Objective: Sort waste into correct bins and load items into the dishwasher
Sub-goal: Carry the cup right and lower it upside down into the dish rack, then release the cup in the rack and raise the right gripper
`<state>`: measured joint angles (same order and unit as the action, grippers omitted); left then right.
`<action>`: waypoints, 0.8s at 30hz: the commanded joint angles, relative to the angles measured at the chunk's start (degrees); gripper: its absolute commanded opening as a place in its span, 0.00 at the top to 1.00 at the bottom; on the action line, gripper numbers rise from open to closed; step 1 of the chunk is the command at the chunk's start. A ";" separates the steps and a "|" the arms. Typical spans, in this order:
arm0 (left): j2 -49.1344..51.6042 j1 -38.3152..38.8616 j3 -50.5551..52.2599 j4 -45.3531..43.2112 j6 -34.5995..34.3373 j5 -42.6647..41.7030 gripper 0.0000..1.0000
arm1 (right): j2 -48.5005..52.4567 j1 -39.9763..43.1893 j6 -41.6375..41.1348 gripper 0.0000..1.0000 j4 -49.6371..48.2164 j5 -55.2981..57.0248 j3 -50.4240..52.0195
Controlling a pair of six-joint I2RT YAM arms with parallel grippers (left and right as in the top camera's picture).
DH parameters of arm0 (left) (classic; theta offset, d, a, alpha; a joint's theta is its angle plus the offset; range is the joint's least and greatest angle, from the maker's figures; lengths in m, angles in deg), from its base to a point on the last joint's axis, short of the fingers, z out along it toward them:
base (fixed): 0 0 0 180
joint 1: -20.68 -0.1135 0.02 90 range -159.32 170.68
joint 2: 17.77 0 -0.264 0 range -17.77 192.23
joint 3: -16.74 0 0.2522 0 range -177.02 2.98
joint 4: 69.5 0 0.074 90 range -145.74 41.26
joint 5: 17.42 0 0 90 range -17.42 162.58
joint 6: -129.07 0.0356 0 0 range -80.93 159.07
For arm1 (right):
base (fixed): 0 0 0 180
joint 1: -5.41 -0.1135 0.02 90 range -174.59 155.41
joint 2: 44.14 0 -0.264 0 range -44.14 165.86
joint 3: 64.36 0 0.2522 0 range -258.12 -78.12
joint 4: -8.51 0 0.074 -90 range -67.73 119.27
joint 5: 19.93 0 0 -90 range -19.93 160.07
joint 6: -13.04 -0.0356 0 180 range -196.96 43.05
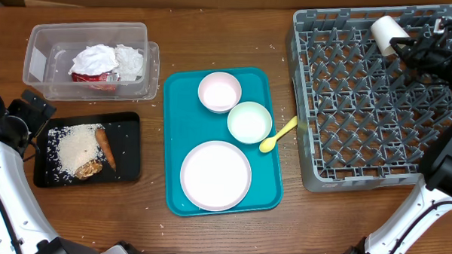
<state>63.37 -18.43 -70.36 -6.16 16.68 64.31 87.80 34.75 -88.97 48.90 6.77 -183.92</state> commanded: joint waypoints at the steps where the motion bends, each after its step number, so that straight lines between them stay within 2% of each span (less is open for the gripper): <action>1: 0.17 -0.15 -0.31 -0.09 -0.57 0.35 0.00 | -0.07 1.84 -0.26 0.96 1.29 1.73 0.09; 9: 0.17 -0.15 -0.31 -0.09 -0.57 0.35 0.00 | -0.96 4.15 -0.26 0.96 3.98 1.75 -0.09; 16: 0.17 -0.15 -0.31 -0.09 -0.57 0.35 0.00 | -4.98 4.61 -1.75 0.92 4.50 3.37 -0.09; 20: 0.17 -0.15 -0.31 -0.09 -0.57 0.35 0.00 | -7.50 4.59 -1.75 0.91 8.44 7.54 -0.09; 24: 0.17 -0.15 -0.31 -0.09 -0.57 0.35 0.00 | -8.09 4.59 -1.53 0.86 12.44 9.81 -0.09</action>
<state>63.37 -18.43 -70.36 -6.16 16.70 64.31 83.14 38.93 -90.50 60.00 13.24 -183.90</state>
